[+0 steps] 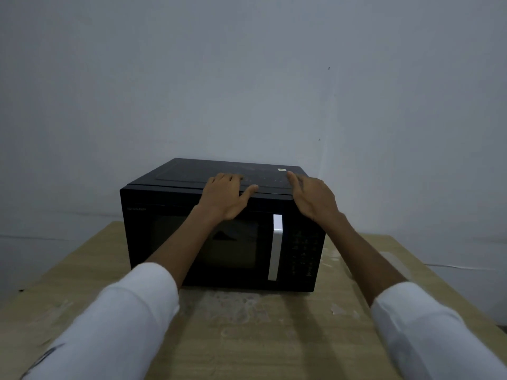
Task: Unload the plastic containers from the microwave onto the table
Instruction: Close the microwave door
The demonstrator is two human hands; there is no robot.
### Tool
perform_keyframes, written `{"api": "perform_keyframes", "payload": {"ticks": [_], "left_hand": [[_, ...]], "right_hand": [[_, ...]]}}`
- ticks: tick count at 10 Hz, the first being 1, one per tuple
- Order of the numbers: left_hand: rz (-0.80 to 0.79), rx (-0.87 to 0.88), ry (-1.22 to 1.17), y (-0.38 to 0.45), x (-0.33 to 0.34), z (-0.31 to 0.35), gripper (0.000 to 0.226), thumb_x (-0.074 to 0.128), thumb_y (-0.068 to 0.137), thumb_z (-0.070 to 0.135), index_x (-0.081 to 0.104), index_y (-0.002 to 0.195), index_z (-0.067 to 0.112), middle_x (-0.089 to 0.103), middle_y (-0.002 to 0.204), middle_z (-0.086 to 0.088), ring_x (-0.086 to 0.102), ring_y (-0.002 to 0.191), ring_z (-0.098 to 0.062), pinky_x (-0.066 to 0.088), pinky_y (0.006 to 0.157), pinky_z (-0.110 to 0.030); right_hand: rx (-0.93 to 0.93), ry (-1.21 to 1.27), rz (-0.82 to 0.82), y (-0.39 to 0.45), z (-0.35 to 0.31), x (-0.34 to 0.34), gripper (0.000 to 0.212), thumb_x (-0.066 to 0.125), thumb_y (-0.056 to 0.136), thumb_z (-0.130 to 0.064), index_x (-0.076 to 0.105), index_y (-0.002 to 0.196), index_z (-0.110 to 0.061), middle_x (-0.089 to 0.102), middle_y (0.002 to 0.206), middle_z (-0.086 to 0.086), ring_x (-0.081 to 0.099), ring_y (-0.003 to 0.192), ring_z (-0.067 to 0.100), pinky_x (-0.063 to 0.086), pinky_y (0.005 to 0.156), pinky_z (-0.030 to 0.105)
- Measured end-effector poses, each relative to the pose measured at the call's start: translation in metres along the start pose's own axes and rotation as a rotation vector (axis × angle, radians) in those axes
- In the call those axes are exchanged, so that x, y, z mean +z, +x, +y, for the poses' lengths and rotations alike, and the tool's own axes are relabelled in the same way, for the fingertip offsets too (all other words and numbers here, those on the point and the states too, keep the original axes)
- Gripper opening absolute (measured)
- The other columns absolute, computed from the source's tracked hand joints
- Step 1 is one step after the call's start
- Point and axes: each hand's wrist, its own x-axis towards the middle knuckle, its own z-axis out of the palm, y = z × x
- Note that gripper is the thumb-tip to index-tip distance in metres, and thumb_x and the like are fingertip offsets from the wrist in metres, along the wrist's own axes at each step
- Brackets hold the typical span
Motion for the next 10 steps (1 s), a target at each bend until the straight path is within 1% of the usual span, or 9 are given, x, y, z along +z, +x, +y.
{"api": "perform_keyframes", "payload": {"ticks": [1, 2, 3, 4, 5, 6, 7, 9, 10], "left_hand": [[-0.032, -0.033, 0.044, 0.01, -0.018, -0.005, 0.073, 0.027, 0.098, 0.061, 0.037, 0.149, 0.01, 0.044, 0.152, -0.015, 0.038, 0.14, -0.032, 0.027, 0.115, -0.045], [-0.04, -0.052, 0.066, 0.02, -0.033, -0.01, 0.074, 0.029, 0.099, 0.059, 0.029, 0.152, 0.008, 0.036, 0.156, -0.016, 0.032, 0.144, -0.032, 0.023, 0.119, -0.043], [-0.047, -0.053, 0.112, 0.031, -0.048, -0.011, 0.075, 0.03, 0.1, 0.057, 0.024, 0.154, 0.005, 0.028, 0.16, -0.018, 0.025, 0.148, -0.032, 0.018, 0.122, -0.042], [-0.048, -0.064, 0.15, 0.04, -0.064, -0.01, 0.076, 0.03, 0.1, 0.056, 0.024, 0.154, 0.003, 0.025, 0.16, -0.02, 0.023, 0.149, -0.032, 0.016, 0.122, -0.042], [-0.033, -0.054, 0.164, 0.047, -0.072, -0.008, 0.077, 0.028, 0.1, 0.056, 0.018, 0.155, 0.003, 0.019, 0.163, -0.021, 0.016, 0.152, -0.032, 0.012, 0.123, -0.043], [-0.009, -0.022, 0.162, 0.05, -0.078, -0.005, 0.077, 0.028, 0.1, 0.055, 0.016, 0.156, 0.004, 0.015, 0.164, -0.021, 0.012, 0.153, -0.032, 0.01, 0.124, -0.044], [0.0, -0.015, 0.172, 0.049, -0.078, -0.004, 0.077, 0.028, 0.1, 0.055, 0.016, 0.156, 0.004, 0.015, 0.164, -0.02, 0.012, 0.153, -0.031, 0.01, 0.124, -0.044], [-0.02, -0.016, 0.155, 0.046, -0.076, -0.004, 0.077, 0.029, 0.1, 0.056, 0.018, 0.156, 0.004, 0.016, 0.164, -0.02, 0.013, 0.153, -0.031, 0.011, 0.125, -0.043], [0.001, -0.017, 0.152, 0.044, -0.08, -0.002, 0.077, 0.029, 0.1, 0.056, 0.018, 0.156, 0.004, 0.016, 0.164, -0.02, 0.013, 0.153, -0.031, 0.011, 0.124, -0.043]], "right_hand": [[-0.006, -0.003, -0.099, 0.018, -0.005, -0.008, 0.068, 0.021, 0.099, -0.061, 0.062, 0.121, -0.012, 0.064, 0.12, 0.012, 0.059, 0.108, 0.029, 0.044, 0.088, 0.037], [-0.026, -0.1, -0.195, 0.034, -0.013, -0.018, 0.077, 0.02, 0.098, -0.062, 0.035, 0.15, -0.008, 0.033, 0.157, 0.016, 0.032, 0.145, 0.03, 0.027, 0.115, 0.042], [-0.031, -0.149, -0.216, 0.042, -0.022, -0.029, 0.078, 0.021, 0.099, -0.06, 0.021, 0.155, -0.005, 0.016, 0.164, 0.015, 0.014, 0.152, 0.027, 0.016, 0.119, 0.043], [-0.044, -0.185, -0.209, 0.05, -0.031, -0.039, 0.079, 0.02, 0.1, -0.06, 0.019, 0.155, -0.004, 0.015, 0.164, 0.016, 0.013, 0.152, 0.028, 0.015, 0.12, 0.043], [-0.04, -0.193, -0.204, 0.059, -0.037, -0.045, 0.08, 0.018, 0.099, -0.061, 0.019, 0.155, -0.005, 0.013, 0.164, 0.015, 0.01, 0.153, 0.027, 0.014, 0.12, 0.044], [-0.05, -0.193, -0.186, 0.062, -0.044, -0.05, 0.078, 0.018, 0.1, -0.06, 0.021, 0.155, -0.005, 0.015, 0.164, 0.015, 0.012, 0.152, 0.028, 0.015, 0.12, 0.044], [-0.05, -0.202, -0.172, 0.06, -0.047, -0.054, 0.077, 0.018, 0.1, -0.06, 0.022, 0.154, -0.005, 0.018, 0.163, 0.015, 0.017, 0.151, 0.029, 0.018, 0.118, 0.045], [-0.048, -0.186, -0.174, 0.055, -0.046, -0.058, 0.078, 0.017, 0.099, -0.061, 0.024, 0.154, -0.005, 0.019, 0.163, 0.014, 0.016, 0.151, 0.027, 0.019, 0.118, 0.045], [-0.057, -0.159, -0.146, 0.05, -0.042, -0.061, 0.08, 0.016, 0.099, -0.063, 0.024, 0.154, -0.006, 0.019, 0.163, 0.013, 0.015, 0.152, 0.027, 0.02, 0.118, 0.046]]}}
